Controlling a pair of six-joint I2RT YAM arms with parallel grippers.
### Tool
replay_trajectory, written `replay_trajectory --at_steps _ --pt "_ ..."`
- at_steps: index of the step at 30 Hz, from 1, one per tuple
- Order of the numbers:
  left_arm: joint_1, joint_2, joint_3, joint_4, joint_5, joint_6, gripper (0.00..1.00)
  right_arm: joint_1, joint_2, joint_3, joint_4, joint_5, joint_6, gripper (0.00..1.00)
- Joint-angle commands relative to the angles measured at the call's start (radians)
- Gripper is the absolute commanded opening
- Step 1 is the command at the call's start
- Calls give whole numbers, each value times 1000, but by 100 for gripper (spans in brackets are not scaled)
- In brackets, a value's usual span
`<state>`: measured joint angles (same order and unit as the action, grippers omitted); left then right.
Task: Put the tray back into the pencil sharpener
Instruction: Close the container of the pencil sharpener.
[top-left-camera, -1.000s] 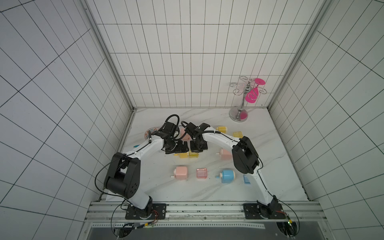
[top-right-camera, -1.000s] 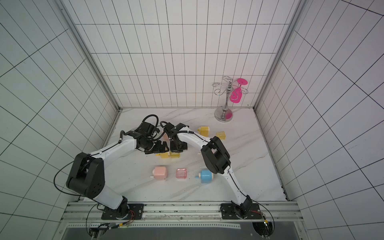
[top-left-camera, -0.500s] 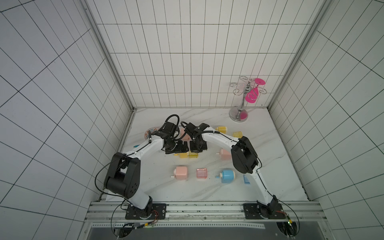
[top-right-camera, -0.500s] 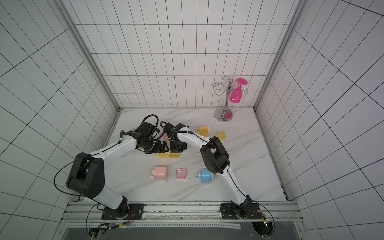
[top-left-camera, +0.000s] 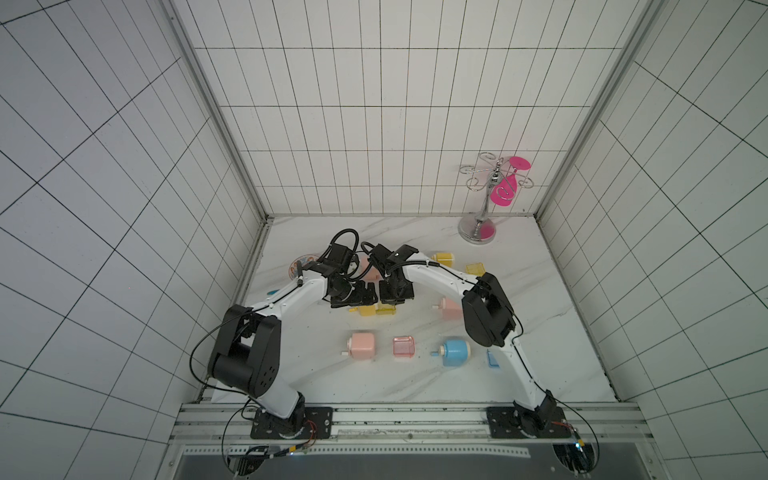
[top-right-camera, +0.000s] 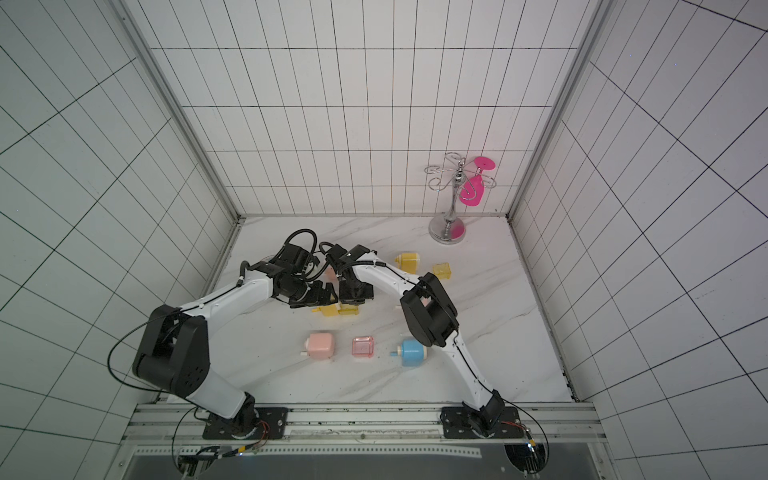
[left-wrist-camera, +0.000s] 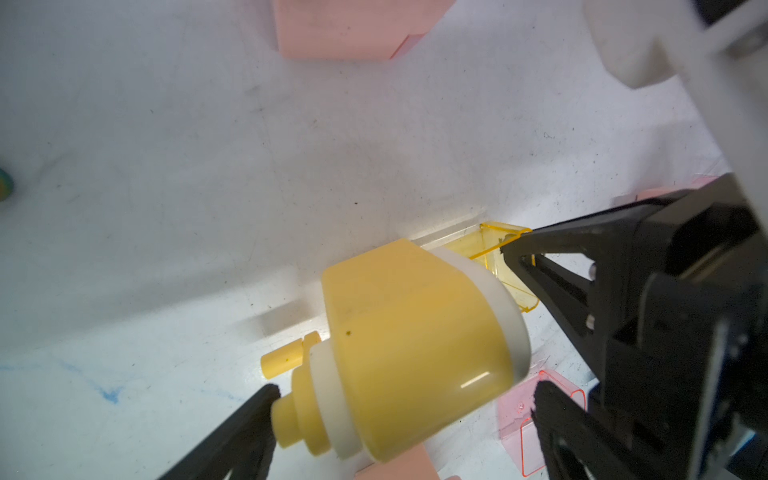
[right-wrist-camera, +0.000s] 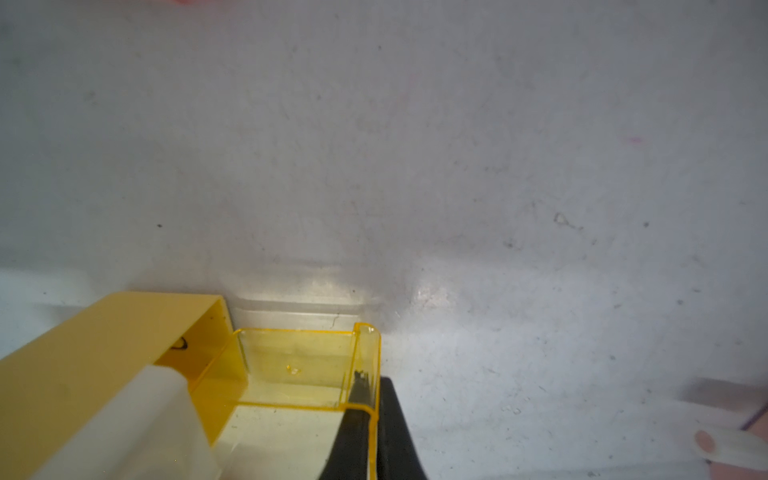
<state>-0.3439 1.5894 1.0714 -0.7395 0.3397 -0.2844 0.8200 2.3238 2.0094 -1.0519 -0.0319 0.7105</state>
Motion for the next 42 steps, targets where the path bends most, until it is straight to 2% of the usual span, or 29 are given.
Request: replay_trajectory --at_steps 1,34,42 --pt "-2 11 11 26 19 8 97 22 34 50 -39 15 21 8" --pt "-1 17 12 26 22 10 97 24 66 106 -53 6 16 8" --pt "-2 14 10 26 19 11 97 24 59 93 -47 2 13 12"
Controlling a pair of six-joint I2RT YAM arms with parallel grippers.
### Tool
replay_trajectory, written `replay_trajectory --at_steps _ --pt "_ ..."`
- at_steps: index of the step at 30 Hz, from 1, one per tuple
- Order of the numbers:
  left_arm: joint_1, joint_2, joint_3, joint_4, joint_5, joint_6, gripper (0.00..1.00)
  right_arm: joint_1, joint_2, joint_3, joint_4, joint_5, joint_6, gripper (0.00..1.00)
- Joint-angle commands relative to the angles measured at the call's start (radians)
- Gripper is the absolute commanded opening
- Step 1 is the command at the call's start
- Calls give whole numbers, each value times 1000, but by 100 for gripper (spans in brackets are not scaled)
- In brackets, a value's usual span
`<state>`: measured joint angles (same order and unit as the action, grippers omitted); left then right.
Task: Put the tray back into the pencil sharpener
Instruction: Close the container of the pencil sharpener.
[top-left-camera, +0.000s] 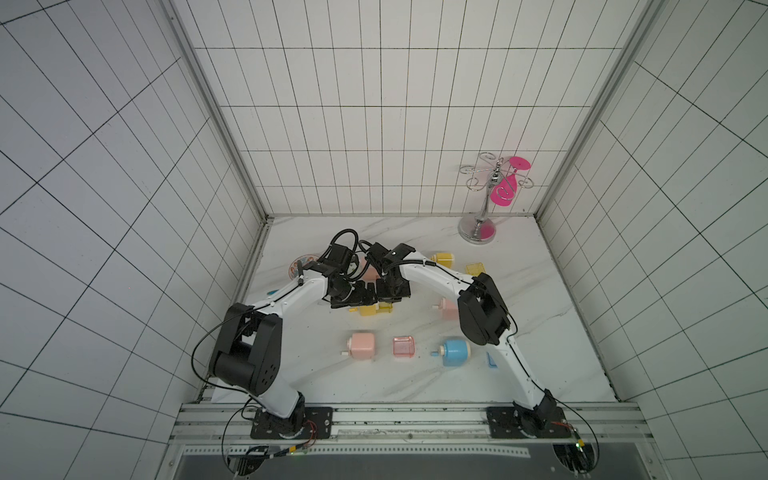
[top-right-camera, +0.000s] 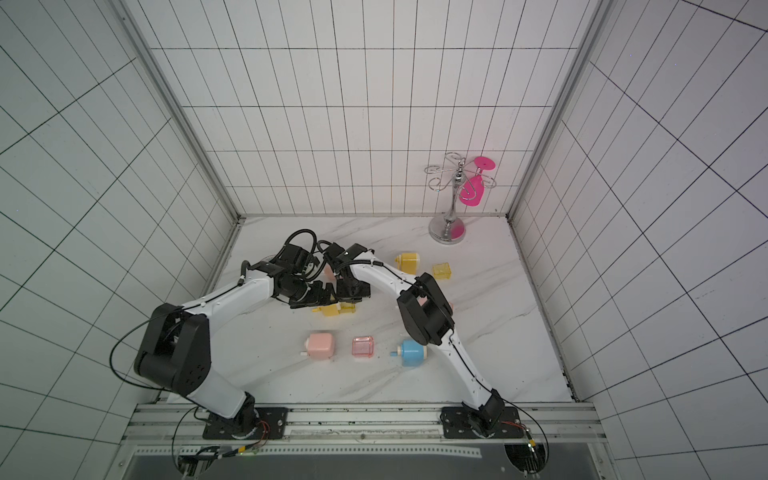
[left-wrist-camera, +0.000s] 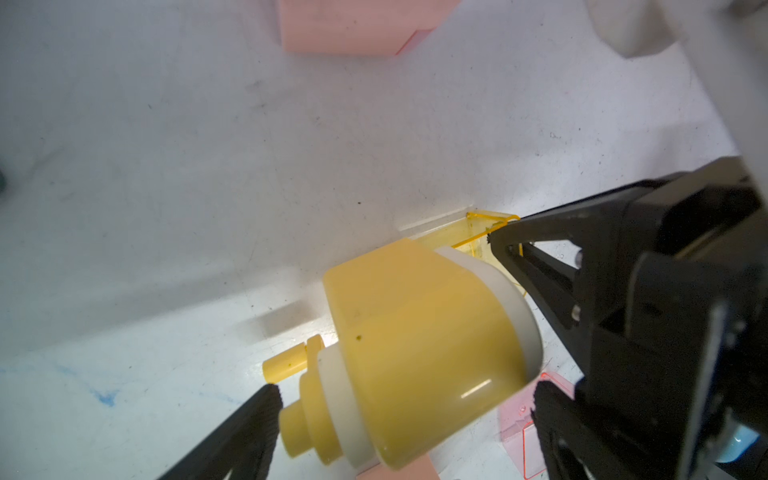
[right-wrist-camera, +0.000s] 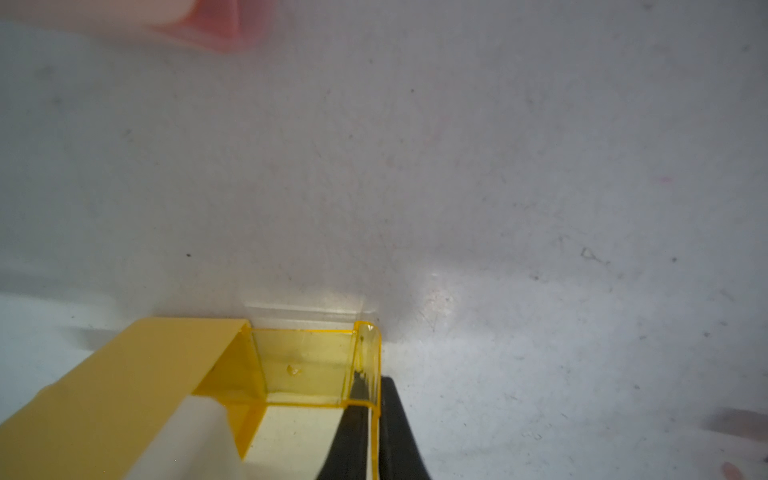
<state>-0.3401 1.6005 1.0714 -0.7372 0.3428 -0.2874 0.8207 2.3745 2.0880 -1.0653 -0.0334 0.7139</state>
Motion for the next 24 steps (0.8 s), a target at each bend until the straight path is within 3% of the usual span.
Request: replay_trajectory --at_steps 1,24 --pt "-6 3 10 23 15 15 97 22 7 12 -33 4 10 13" --pt "-4 1 16 18 11 13 97 -4 -125 -96 37 17 -4 28"
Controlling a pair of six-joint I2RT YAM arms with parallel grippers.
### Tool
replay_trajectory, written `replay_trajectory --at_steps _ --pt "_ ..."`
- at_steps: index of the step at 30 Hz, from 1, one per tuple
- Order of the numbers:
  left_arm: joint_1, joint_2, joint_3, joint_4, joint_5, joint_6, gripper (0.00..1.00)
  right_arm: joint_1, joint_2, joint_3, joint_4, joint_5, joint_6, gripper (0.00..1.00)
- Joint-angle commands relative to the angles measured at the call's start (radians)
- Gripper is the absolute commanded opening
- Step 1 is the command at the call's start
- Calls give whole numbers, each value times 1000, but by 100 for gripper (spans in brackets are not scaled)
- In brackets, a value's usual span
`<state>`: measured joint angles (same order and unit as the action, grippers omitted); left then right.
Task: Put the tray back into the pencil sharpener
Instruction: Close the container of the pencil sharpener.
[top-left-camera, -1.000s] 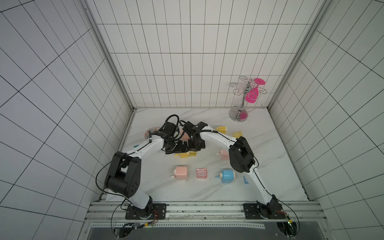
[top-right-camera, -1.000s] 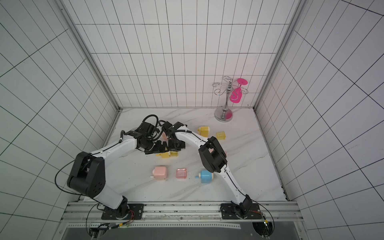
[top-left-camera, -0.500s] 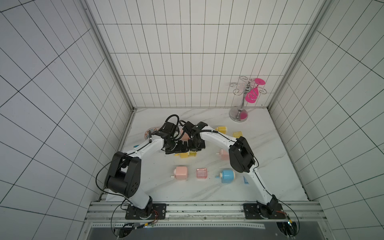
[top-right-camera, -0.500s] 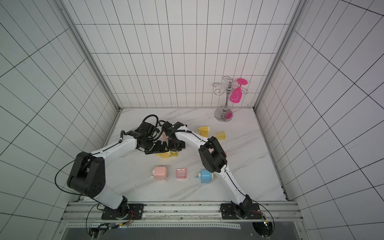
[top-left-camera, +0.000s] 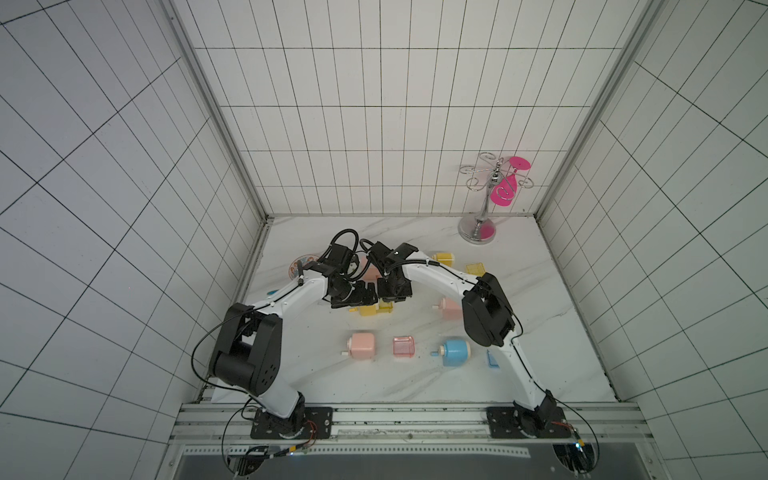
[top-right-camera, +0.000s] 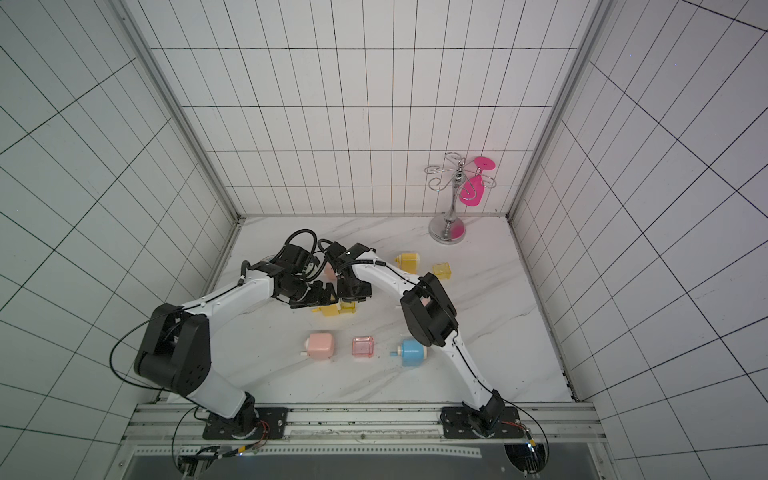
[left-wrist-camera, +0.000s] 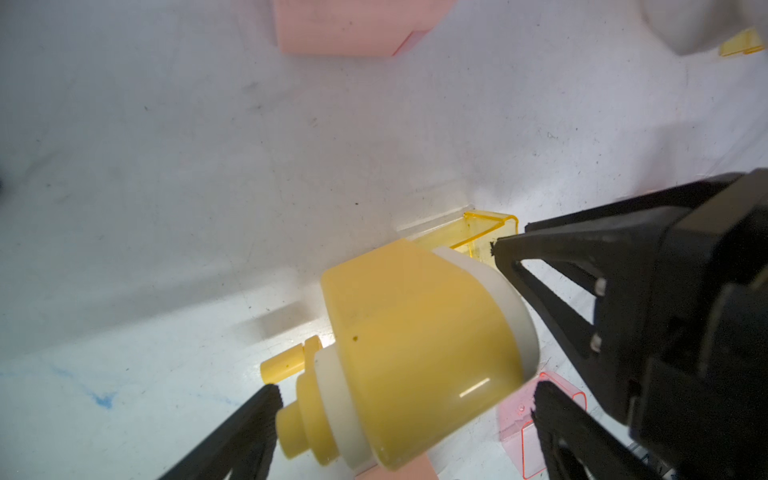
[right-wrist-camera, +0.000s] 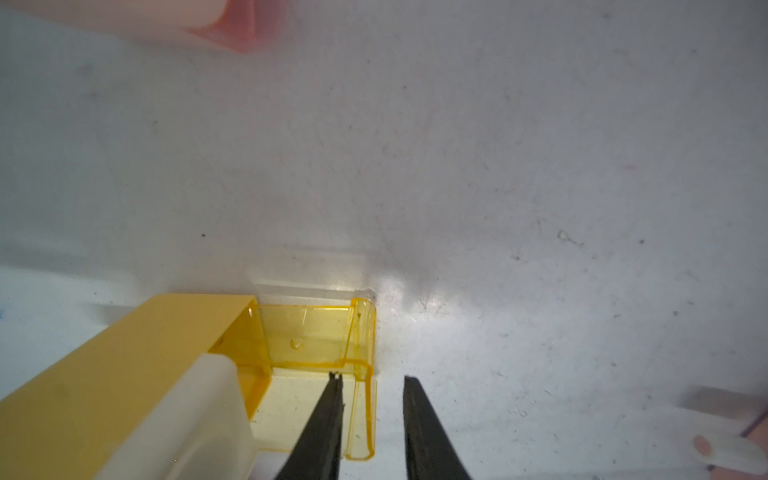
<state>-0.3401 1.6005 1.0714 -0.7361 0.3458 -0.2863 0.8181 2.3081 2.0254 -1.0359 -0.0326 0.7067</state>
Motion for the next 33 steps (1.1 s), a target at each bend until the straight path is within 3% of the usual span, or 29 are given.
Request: replay_trajectory --at_steps 1,6,13,25,33 --pt "-4 0 16 17 8 12 97 -3 -70 -41 11 18 4 29" --pt "-4 1 22 13 6 13 97 -22 -123 -106 40 28 7 26" --pt "-4 4 25 12 8 15 97 -61 -147 -212 106 -12 7 0" --pt "-4 14 31 15 11 15 97 -105 -149 -353 298 -159 37 0" --pt "-4 15 24 24 18 12 97 -111 -153 -383 371 -191 43 0"
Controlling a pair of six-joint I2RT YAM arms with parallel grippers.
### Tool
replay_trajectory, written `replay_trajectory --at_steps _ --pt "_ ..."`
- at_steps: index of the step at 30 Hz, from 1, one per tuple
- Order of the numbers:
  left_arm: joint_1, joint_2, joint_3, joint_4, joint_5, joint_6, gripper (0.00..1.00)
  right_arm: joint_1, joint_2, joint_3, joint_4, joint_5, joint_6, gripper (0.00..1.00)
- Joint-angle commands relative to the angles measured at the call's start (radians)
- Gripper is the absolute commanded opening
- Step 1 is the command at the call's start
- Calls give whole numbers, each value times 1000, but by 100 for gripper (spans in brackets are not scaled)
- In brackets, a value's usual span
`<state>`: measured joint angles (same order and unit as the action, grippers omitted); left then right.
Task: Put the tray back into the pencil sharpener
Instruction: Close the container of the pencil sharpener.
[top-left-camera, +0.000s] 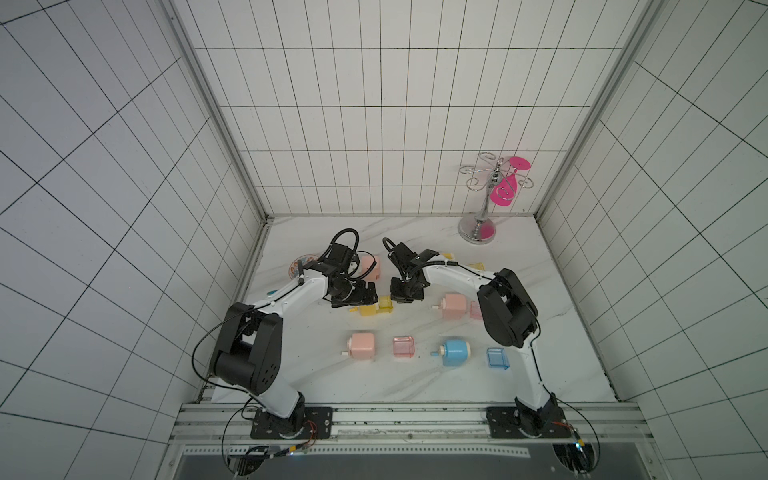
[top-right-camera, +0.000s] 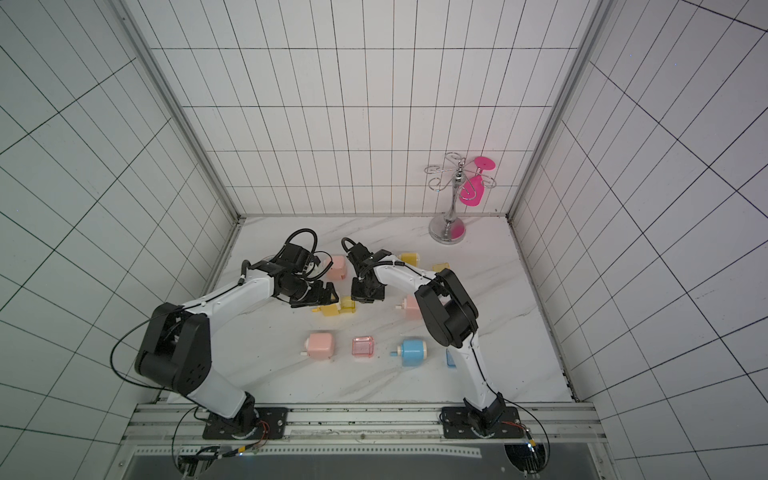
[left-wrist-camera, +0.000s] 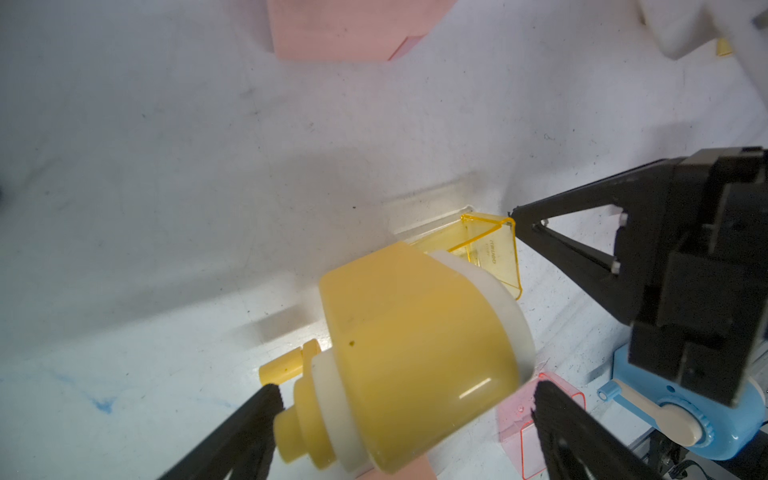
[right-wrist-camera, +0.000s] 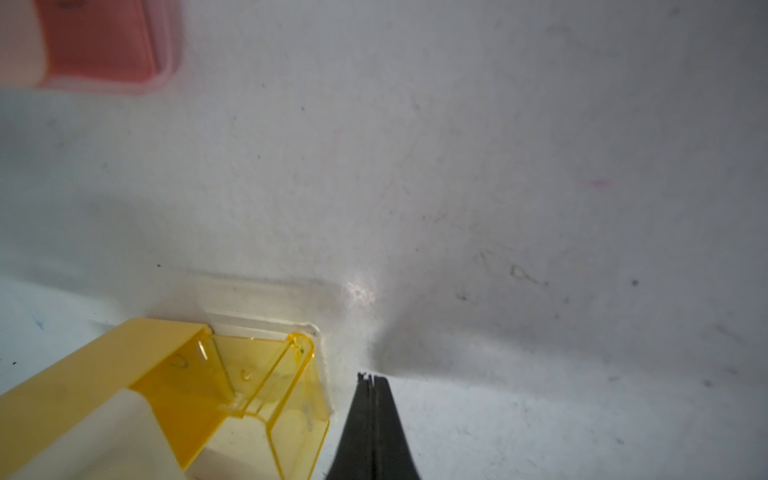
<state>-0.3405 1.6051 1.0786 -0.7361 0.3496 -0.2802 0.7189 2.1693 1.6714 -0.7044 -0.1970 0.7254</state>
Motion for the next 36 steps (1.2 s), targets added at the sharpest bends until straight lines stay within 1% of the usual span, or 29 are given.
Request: replay_trajectory --at_steps 1,10,26,36 --pt "-3 11 14 25 14 4 97 -12 -14 -30 47 -35 27 0" --pt "-7 2 13 26 15 5 97 -12 -13 -42 92 -79 45 0" --pt "-6 2 2 38 22 4 97 -10 -14 -93 216 -202 107 0" --pt "-7 5 1 40 23 4 97 -1 -13 -98 257 -238 128 0"
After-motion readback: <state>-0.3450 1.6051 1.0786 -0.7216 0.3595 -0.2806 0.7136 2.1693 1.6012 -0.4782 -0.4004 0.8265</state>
